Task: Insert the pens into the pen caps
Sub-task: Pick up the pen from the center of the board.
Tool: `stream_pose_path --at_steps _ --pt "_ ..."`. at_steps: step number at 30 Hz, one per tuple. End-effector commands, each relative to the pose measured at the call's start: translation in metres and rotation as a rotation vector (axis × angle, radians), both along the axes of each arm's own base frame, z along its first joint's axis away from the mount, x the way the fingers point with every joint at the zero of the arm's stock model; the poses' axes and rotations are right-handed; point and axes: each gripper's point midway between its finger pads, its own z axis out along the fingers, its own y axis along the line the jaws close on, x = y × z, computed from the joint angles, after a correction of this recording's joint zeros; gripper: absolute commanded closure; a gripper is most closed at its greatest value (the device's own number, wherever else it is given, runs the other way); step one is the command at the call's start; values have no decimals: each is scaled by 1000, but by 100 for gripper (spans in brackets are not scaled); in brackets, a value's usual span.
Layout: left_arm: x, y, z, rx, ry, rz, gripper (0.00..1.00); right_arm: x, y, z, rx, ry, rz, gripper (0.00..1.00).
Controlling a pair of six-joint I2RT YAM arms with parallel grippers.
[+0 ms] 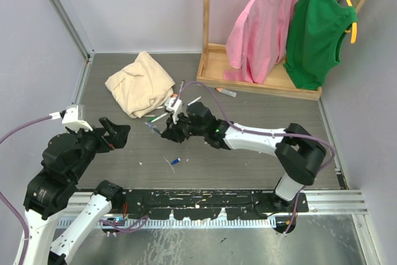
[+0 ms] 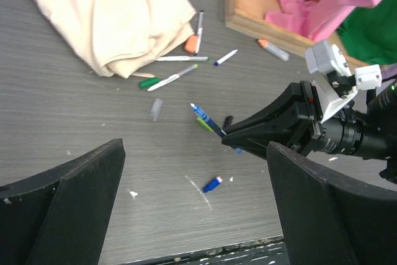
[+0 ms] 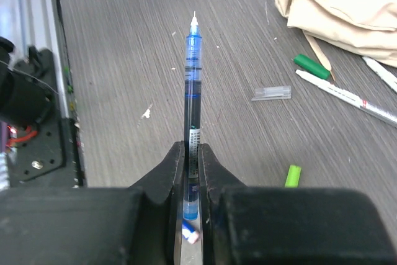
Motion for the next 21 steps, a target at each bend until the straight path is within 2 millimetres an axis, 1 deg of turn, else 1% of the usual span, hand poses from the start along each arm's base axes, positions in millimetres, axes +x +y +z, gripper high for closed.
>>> stream_pose_path --at_steps 1,5,7,8,11,13,14,18,21 --pt "6 -21 36 -130 -107 -68 2 2 -11 88 309 9 -142 100" --pt "14 -40 41 -190 -98 -132 2 -4 -37 120 464 62 -243 100" --pt "18 -51 45 -220 -103 -173 0 -4 -48 134 566 133 -305 100" --pt "21 -56 48 -234 -105 -191 3 -6 -51 140 615 180 -322 100" --pt "30 -72 58 -272 -92 -244 10 -15 -56 159 741 271 -328 100" --pt "36 -83 65 -303 -94 -280 12 -20 -60 171 810 275 -343 100" --pt "39 -88 68 -323 -96 -298 16 -21 -62 176 836 268 -347 100" --pt "45 -106 74 -404 -92 -360 21 -24 -66 191 878 252 -342 100" --pt "49 -111 71 -432 -78 -369 24 -27 -62 196 886 253 -320 100"
